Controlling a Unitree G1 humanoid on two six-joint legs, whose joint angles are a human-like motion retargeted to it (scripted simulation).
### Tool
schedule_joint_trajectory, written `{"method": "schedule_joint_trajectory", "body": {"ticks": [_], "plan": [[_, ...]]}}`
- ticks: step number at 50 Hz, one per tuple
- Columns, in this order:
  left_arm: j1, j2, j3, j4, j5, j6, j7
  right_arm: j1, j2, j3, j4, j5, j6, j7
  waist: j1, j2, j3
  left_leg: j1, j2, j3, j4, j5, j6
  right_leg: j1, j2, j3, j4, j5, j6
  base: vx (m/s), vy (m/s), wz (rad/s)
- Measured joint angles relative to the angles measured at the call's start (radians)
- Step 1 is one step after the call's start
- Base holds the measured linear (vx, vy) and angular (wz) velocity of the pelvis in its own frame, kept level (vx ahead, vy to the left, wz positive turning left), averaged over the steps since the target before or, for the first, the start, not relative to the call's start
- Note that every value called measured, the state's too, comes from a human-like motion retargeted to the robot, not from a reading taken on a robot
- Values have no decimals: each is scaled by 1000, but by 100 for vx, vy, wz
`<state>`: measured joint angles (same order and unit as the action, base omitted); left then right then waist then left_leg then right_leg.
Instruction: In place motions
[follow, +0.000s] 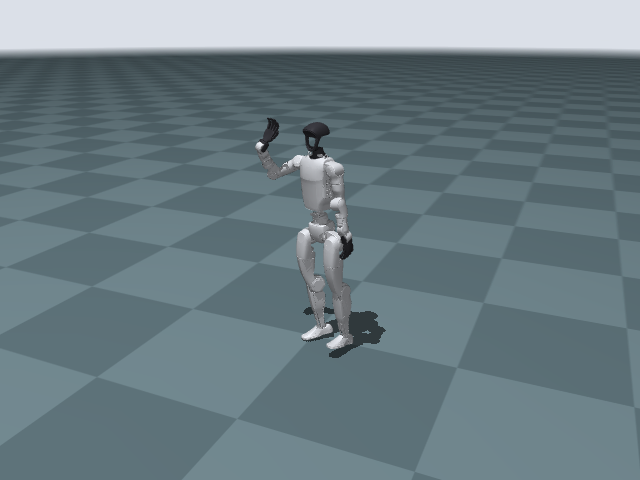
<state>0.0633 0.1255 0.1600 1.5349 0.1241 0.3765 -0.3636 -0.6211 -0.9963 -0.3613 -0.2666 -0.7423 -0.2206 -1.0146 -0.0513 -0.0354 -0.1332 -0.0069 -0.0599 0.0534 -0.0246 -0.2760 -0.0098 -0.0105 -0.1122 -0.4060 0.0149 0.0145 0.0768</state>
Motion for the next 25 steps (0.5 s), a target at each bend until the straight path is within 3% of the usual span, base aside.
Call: {"method": "schedule_joint_trajectory", "body": {"ticks": [5, 11, 15, 19, 22, 25], "plan": [[-4, 14, 1, -15, 16, 9, 2, 110, 90, -31, 52, -33, -39, -109, 1, -1, -6, -2, 0, -8, 2, 2, 0, 5, 0, -10, 0, -2, 0, 0, 0, 0], [-13, 19, 28, 6, -41, 2, -9, 285, 424, -70, 259, 193, -25, 101, 12, -9, -10, 2, 1, -13, 6, -1, 1, 15, 4, -14, -1, -3, -1, 0, 0, 0], [-14, 2, 42, 11, -82, -1, -14, 390, 627, -80, 533, 385, 19, 411, 11, -7, -2, 7, 5, -19, 9, -3, 2, 24, 9, -18, -1, -5, -1, 0, 0, 0], [-7, -15, 26, 4, -74, -9, -29, 480, 719, -95, 939, 463, 148, 916, 12, -3, 12, 9, 8, -25, 11, -3, 1, 31, 13, -24, -1, -6, -1, 0, 0, 0], [2, -19, -6, 4, -54, -15, -14, 516, 730, -103, 1324, 291, 284, 1356, 13, -1, 22, 8, 9, -28, 13, -3, 1, 34, 14, -27, -1, -8, 0, 0, 0, 0], [16, -20, -46, 13, -34, -13, 14, 537, 715, -11, 1742, 113, 298, 1455, 17, 3, 19, 1, 10, -31, 15, -3, -1, 31, 14, -30, -2, -10, 1, 0, 0, 0]]}}
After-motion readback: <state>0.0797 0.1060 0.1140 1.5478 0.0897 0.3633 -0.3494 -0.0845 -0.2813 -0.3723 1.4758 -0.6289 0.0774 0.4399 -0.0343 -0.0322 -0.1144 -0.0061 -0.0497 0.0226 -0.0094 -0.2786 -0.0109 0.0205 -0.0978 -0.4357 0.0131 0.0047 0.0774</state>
